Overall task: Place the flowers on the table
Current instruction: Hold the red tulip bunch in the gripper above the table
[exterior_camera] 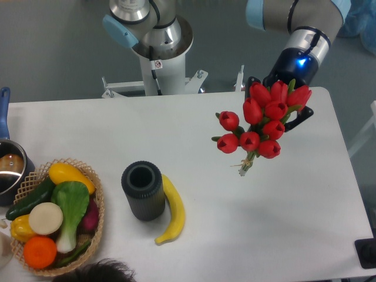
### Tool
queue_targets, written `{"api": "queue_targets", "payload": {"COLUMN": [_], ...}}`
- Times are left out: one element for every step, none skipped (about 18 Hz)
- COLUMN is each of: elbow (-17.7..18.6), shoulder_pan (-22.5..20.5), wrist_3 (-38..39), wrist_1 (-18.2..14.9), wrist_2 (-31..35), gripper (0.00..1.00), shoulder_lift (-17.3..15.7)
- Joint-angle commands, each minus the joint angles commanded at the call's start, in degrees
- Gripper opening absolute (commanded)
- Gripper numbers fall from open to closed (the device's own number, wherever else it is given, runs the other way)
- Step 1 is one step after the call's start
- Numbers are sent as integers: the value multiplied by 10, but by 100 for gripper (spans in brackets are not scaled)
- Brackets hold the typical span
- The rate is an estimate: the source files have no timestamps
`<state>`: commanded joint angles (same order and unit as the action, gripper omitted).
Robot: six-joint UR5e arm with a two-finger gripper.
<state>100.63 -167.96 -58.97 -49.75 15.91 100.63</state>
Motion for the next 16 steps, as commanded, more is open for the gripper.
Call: {"api": "queue_targets", "payload": {"elbow": [0,3,4,3,3,4,4,4,4,4,4,4,5,4,4,3], "shoulder_pan": [0,2,2,0,-2,-2,-2,-1,0,0,0,3,4,5,6,11], "wrist_3": [0,-1,-2,-2,-4,-13,-20,-21,-21,-21,-22,-22,-22,-22,-23,-24], "wrist_1": [0,0,0,0,2,2,1,1,2,1,2,1,1,1,1,2], "wrist_2": [-1,0,0,0,1,1,2,4,8,17,27,33,42,55,74,94], "gripper": [39,39,39,39,39,39,39,39,39,39,39,39,39,39,39,39], "shoulder_lift": [0,-1,-1,0,0,0,0,-1,-1,-2,-2,-1,-1,-1,-1,-1]}}
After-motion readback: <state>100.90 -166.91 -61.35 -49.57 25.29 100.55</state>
